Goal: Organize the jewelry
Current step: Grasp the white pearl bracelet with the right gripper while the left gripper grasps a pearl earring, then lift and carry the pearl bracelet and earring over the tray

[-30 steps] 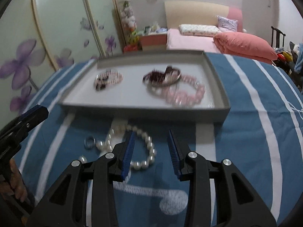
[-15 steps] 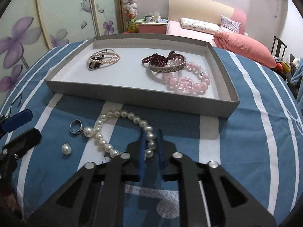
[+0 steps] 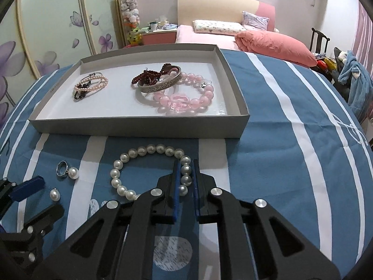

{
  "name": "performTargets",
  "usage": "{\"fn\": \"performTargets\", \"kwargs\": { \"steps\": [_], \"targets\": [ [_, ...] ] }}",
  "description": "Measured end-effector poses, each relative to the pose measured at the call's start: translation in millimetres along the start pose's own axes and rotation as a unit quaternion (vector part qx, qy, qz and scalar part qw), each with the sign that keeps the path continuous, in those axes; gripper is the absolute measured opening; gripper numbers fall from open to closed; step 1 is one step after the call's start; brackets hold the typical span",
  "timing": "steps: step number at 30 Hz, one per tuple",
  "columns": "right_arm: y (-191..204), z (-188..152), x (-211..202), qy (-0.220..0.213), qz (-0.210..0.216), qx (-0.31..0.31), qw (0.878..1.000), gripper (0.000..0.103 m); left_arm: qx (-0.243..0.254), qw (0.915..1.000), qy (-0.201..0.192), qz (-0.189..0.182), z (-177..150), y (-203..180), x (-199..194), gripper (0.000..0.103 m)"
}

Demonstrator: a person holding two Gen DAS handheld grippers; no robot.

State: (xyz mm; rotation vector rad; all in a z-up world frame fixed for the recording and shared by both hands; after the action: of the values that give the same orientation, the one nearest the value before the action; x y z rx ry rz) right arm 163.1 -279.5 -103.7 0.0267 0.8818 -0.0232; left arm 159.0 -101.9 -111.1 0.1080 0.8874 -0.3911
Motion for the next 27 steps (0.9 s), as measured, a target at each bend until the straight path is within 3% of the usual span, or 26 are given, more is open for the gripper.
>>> {"fn": "performTargets", "kwargs": {
  "steps": [4, 6, 8, 17, 27],
  "targets": [
    [0, 0, 0, 0.000, 0.001, -0.001, 1.000, 0.010, -0.007, 0.9999, 0.003, 0.012, 5, 1, 6, 0.036],
    [1, -1, -1, 0.000, 0.001, -0.003, 1.000, 0.010, -0.007, 0.9998, 0.004, 0.016, 6, 0, 7, 0.021],
    [3, -1, -1, 0.000, 0.000, -0.006, 1.000, 0.010, -0.007, 0.9998, 0.004, 0.019, 6, 2, 7, 0.016],
    [23, -11, -9, 0.001, 0.017, -0.035, 0.999, 0.010, -0.036, 0.9972, 0.003, 0.065, 5, 44, 0, 0.016],
    [27, -12, -10, 0.002, 0.025, -0.032, 0.999, 0.011, -0.039, 0.9969, 0.003, 0.068, 2, 53, -3, 0.019]
  ]
}}
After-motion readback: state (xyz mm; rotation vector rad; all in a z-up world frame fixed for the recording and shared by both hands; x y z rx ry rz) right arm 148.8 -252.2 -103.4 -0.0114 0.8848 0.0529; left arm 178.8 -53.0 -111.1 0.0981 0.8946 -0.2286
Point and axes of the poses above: each gripper's, at about its wrist camera, not at the fingertips, and x roughly the way its jaws point, y to its left, z to its top, the point moved 2 cm from there along x, roughly the way its jaws point
